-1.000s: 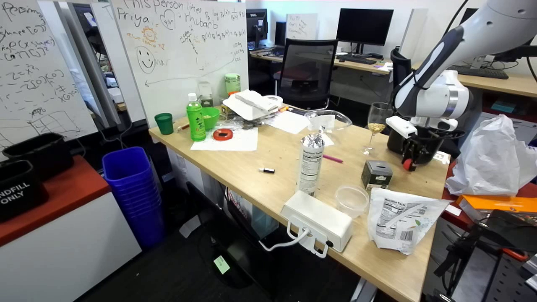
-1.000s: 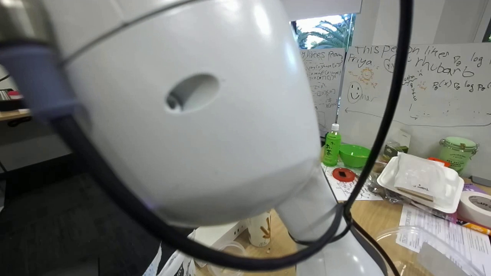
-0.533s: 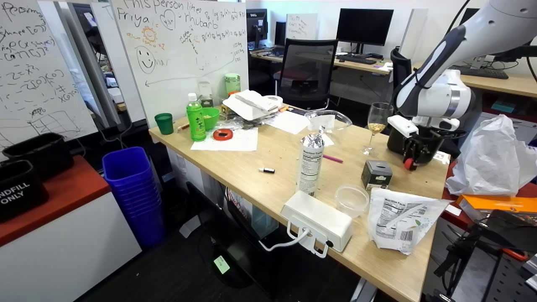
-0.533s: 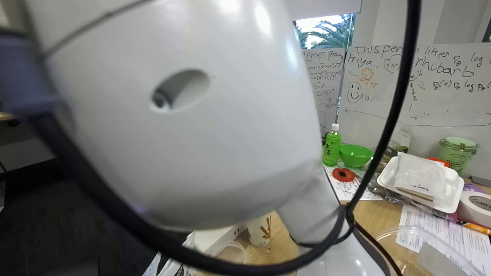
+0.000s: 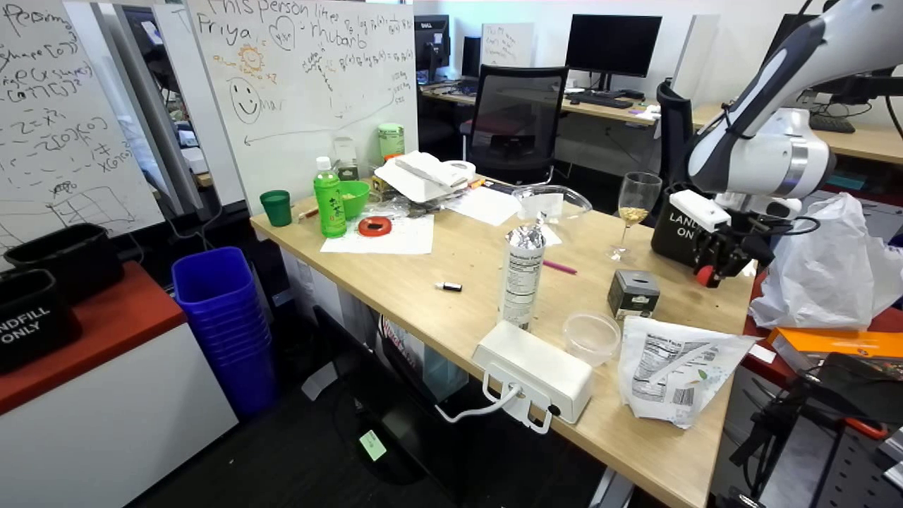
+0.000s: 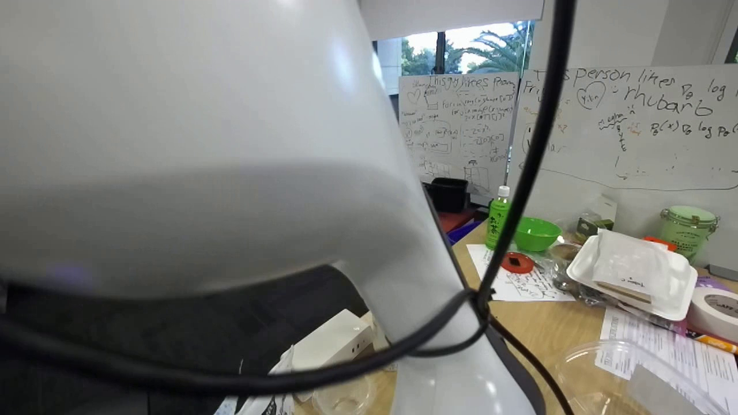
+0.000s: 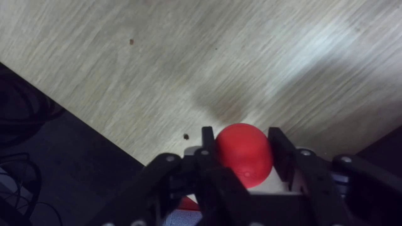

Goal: Move the red ball to the left side of the table

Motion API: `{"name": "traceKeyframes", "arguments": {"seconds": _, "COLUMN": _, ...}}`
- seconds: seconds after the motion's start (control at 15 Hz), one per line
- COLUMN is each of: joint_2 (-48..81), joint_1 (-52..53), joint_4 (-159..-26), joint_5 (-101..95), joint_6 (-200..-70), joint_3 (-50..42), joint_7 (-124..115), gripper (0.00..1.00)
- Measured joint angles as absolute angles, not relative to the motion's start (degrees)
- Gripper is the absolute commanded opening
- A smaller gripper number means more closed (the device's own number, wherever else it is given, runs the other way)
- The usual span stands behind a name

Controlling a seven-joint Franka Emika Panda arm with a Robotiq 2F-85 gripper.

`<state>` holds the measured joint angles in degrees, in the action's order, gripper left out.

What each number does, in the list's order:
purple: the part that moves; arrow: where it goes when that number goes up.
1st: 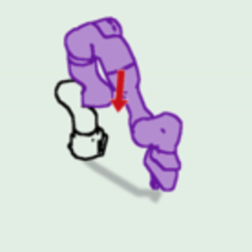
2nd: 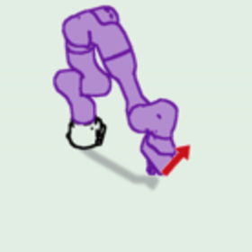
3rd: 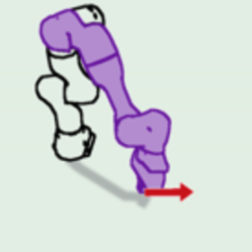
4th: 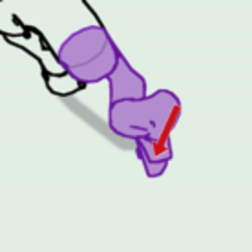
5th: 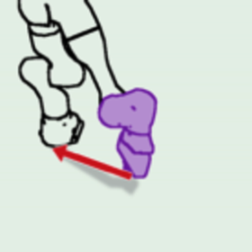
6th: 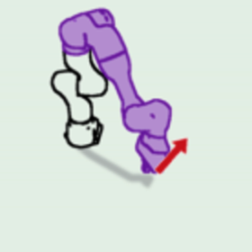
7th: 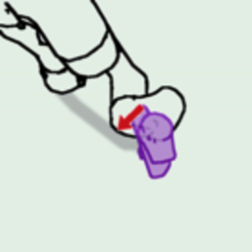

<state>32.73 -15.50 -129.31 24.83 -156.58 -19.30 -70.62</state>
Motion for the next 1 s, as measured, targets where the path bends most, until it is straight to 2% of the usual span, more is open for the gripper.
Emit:
{"name": "traceKeyframes", "arguments": {"seconds": 0.47, "joint_2": 24.68, "joint_1": -15.96, "joint_4": -137.22, "joint_5": 26.84, "joint_6": -159.49, "joint_3": -14.34, "joint_7": -60.26, "gripper": 0.20}}
{"name": "traceKeyframes", "arguments": {"seconds": 1.0, "joint_2": 18.04, "joint_1": -14.52, "joint_4": -145.68, "joint_5": 27.20, "joint_6": -170.72, "joint_3": -6.31, "joint_7": -53.71, "gripper": 0.20}}
